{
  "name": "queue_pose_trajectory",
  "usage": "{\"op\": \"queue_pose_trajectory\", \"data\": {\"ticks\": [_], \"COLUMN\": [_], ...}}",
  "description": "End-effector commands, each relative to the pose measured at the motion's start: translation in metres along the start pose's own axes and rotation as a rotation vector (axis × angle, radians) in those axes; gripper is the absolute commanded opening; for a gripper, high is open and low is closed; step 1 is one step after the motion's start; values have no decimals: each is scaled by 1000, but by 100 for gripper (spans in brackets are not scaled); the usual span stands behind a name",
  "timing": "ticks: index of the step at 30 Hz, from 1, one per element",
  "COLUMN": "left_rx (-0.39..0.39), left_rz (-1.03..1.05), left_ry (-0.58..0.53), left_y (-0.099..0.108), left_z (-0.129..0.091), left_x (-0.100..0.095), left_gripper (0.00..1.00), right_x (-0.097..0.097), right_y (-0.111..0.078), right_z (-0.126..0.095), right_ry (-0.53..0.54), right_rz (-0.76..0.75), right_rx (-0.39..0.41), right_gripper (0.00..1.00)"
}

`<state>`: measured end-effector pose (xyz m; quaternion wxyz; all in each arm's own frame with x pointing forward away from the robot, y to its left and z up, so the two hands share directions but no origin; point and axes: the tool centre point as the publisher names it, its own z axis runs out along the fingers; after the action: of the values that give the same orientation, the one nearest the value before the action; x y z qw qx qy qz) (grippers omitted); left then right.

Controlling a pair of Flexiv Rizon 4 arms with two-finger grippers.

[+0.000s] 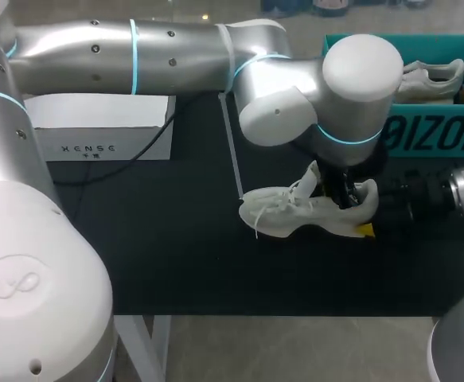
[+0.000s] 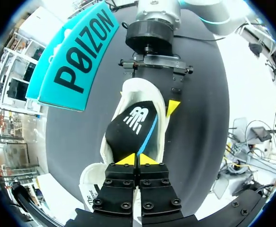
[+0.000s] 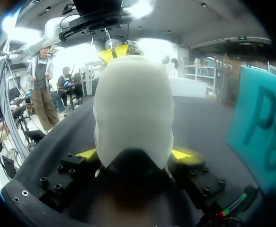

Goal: Take the shoe out of the shoebox, open the shoe tongue, remove and reinsert the insole, then place the shoe into the shoebox

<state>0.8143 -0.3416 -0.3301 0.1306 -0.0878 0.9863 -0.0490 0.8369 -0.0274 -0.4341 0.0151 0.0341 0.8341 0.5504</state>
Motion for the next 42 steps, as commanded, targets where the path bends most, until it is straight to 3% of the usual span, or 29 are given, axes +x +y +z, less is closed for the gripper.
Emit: {"op": "queue_pose_trajectory", "data": {"ticks": [1, 34, 42], "left_rx": [4, 99, 167], "left_rz": [-1, 32, 11], "left_ry": [-7, -75, -116], "left_y": [-6, -49, -58], "left_z": [0, -27, -52], "left_x": [3, 11, 8], "left_gripper": [0, 0, 0], "right_x": [-1, -1, -1], "right_y": [-4, -4, -4], "right_z": [5, 5, 5], "right_ry": [-1, -1, -1], "right_rz": [1, 1, 1], "right_rx": [2, 2, 2], "right_gripper": [0, 0, 0]}}
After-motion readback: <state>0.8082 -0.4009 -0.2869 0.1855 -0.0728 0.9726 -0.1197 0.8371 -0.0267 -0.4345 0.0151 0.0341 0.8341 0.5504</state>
